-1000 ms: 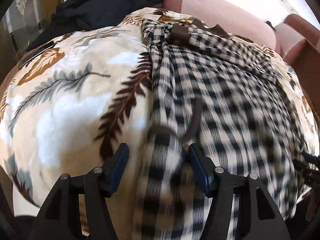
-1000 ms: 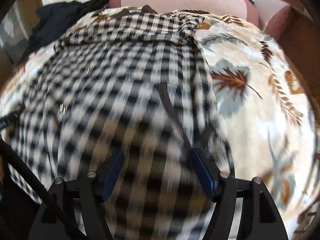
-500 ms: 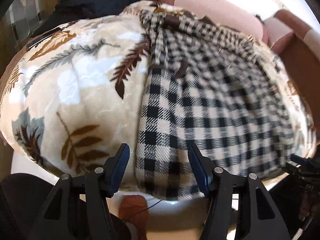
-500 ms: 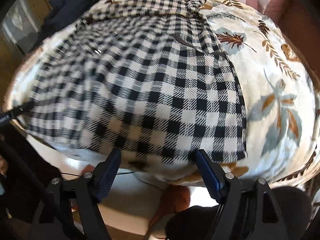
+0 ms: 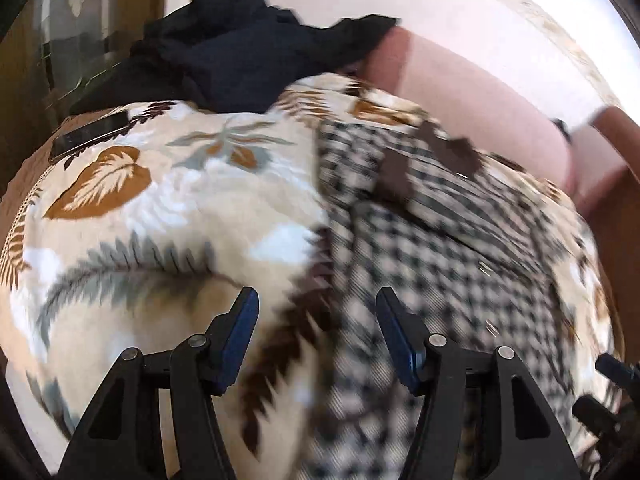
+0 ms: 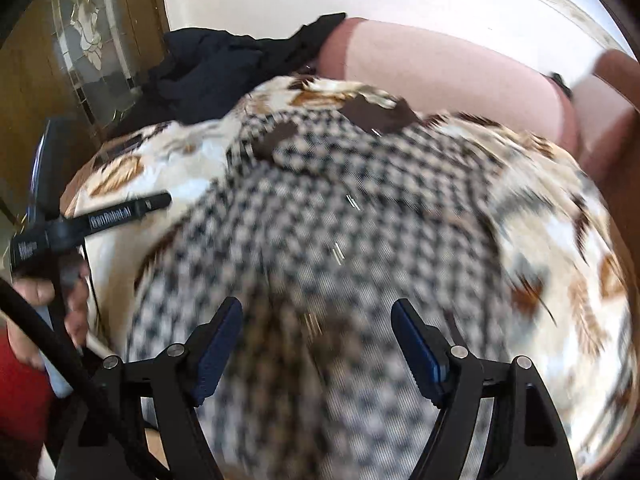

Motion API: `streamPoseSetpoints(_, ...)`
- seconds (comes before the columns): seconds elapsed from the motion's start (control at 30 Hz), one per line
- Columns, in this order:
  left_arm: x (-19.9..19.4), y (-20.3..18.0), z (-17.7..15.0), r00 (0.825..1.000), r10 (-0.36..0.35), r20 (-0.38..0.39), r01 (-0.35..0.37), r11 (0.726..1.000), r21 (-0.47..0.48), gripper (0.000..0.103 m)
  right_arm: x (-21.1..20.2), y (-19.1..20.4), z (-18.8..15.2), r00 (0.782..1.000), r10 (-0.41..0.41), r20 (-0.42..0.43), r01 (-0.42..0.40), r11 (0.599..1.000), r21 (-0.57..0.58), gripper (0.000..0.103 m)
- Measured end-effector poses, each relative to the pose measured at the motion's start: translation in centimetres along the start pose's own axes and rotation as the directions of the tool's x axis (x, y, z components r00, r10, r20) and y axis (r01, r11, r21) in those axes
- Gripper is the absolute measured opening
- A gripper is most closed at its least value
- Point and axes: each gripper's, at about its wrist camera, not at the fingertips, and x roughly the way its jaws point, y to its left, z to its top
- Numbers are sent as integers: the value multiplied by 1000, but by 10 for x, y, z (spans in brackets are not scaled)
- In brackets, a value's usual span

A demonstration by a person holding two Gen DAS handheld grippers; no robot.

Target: Fold large clothes

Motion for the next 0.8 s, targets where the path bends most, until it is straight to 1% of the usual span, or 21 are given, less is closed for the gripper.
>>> streamPoseSetpoints(0.03,6,9,4,1000,5,5,-5,1000,-18,60,21,7,24,1000,24,10,-24,1000,-1,81)
streamPoseSetpoints(0.1,17,29,6,1000,10,10,-9,998,-59,60,53,20,60,999,33,29,-33,999,-7,80)
streamPoseSetpoints(0.17,31,48,5,1000,14,-27,-16,995,-101,60,87,35,96,999,39,28,-39,999,-12,78)
streamPoseSetpoints(0.2,37,55,5,999,8,-48,-14,993,-119,60,100,40,107,999,37,26,-37,999,-9,78)
streamPoseSetpoints(0.23,43,63,6,997,-15,-73,4,988,-154,60,122,47,127,999,30,18,-30,1000,0,78)
streamPoseSetpoints(0.3,51,73,7,995,-54,-80,38,980,-198,60,150,56,148,1000,25,2,-25,1000,16,76)
streamPoseSetpoints(0.37,57,79,10,993,-69,-98,45,973,-227,60,184,67,168,1000,-4,-22,4,1000,18,75)
streamPoseSetpoints(0.4,57,81,13,992,-86,-90,62,969,-238,60,194,71,172,999,-19,-28,20,1000,12,74)
streamPoseSetpoints(0.47,57,83,18,993,-92,-77,71,968,-241,60,222,81,182,994,-92,-53,90,995,-34,74)
streamPoseSetpoints(0.5,59,84,20,993,-88,-79,66,967,-244,60,230,81,182,989,-133,-62,130,990,-55,72)
streamPoseSetpoints(0.53,60,86,21,992,-91,-84,67,966,-252,60,244,83,184,977,-201,-75,195,977,-84,65)
streamPoseSetpoints(0.57,62,89,21,991,-103,-90,76,962,-262,60,250,81,183,973,-216,-86,208,974,-91,58)
streamPoseSetpoints(0.6,63,92,22,989,-117,-92,88,957,-276,60,259,78,182,971,-212,-110,203,975,-90,36)
streamPoseSetpoints(0.63,63,94,22,988,-126,-90,96,954,-284,60,262,74,180,967,-221,-125,212,974,-83,20)
streamPoseSetpoints(0.67,63,96,23,987,-131,-90,100,953,-287,60,262,69,178,964,-233,-124,225,971,-78,17)
streamPoseSetpoints(0.73,63,98,24,986,-139,-87,108,949,-298,60,255,60,178,974,-198,-108,195,980,-40,13)
streamPoseSetpoints(0.8,63,99,25,986,-141,-85,109,946,-307,60,245,53,180,982,-169,-86,170,985,6,12)
